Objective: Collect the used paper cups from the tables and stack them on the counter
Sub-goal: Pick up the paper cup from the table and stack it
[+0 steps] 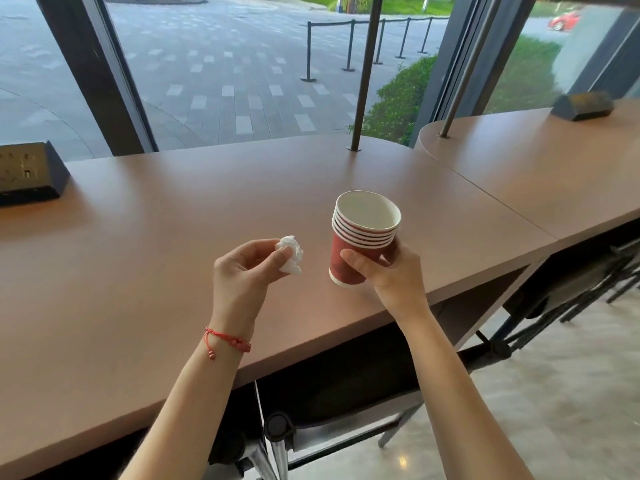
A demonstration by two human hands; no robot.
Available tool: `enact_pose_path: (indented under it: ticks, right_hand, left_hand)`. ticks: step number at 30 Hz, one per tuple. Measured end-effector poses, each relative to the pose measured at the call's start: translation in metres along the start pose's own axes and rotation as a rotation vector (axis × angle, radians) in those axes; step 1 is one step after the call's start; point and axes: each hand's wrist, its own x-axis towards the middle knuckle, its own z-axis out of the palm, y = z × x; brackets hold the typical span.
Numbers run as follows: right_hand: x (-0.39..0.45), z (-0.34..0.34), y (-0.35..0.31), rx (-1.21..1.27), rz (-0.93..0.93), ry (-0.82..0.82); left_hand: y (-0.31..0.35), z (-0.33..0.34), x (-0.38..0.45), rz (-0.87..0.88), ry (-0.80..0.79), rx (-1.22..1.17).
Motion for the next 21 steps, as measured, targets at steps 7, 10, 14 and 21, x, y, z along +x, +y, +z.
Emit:
enact_pose_path:
  ticks: [7, 10, 14, 21]
  right_hand:
    - [-0.048, -0.048, -0.005, -0.001, 0.032, 0.144]
    - [-0.072, -0.072, -0.005, -0.033, 0.029, 0.225]
    - [-0.112, -0.112, -0.002, -0.032, 0.051, 0.365]
    - [-0.194, -0.194, 0.005, -0.030, 0.091, 0.601]
  left_hand:
    - [-0.011, 0.035, -0.015, -0.030, -0.182, 0.006]
    - [-0.017, 0.052, -0.025, -0.044, -0.235, 0.026]
    - [-0.025, 0.085, -0.048, -0.061, -0.330, 0.104]
    - [-0.040, 0.170, -0.125, -0.081, -0.563, 0.143]
